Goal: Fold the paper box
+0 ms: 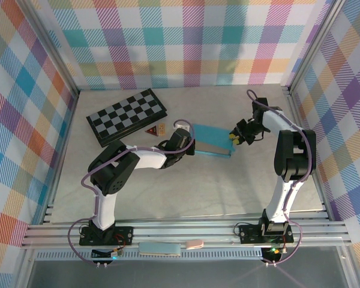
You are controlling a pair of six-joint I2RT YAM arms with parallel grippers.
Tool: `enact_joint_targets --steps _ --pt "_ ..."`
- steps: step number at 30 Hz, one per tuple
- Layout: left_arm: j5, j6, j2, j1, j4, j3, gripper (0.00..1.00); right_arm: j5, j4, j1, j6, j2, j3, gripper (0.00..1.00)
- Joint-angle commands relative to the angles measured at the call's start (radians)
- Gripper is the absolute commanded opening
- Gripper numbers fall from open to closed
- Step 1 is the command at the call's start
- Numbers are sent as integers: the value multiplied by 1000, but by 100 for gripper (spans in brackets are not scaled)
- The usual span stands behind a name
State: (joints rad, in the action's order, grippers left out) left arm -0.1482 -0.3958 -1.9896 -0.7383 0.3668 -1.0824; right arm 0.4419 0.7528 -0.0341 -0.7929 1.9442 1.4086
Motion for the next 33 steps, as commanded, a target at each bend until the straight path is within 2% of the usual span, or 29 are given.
enact_joint_targets --steps 1,3,6,14,24,28,30,33 --pt "68 -55 19 -26 -129 14 14 -50 36 -11 33 4 -15 18" --pt "72 -70 43 -25 -183 10 23 -59 37 -11 35 3 -14 18" --pt "95 -96 83 -25 -215 34 30 -68 43 -15 39 8 -7 18" --pt "158 -170 206 -26 -274 125 38 -86 61 -23 50 24 13 18" --pt "256 -179 291 -23 -363 164 40 -91 80 -38 52 42 55 17" --pt "292 -199 376 -24 -367 211 38 -94 82 -40 56 47 59 17" --pt "289 -208 433 -23 -389 214 38 -94 82 -40 57 50 59 17" --pt "232 -198 509 -8 -527 114 39 -96 86 -41 62 54 67 17"
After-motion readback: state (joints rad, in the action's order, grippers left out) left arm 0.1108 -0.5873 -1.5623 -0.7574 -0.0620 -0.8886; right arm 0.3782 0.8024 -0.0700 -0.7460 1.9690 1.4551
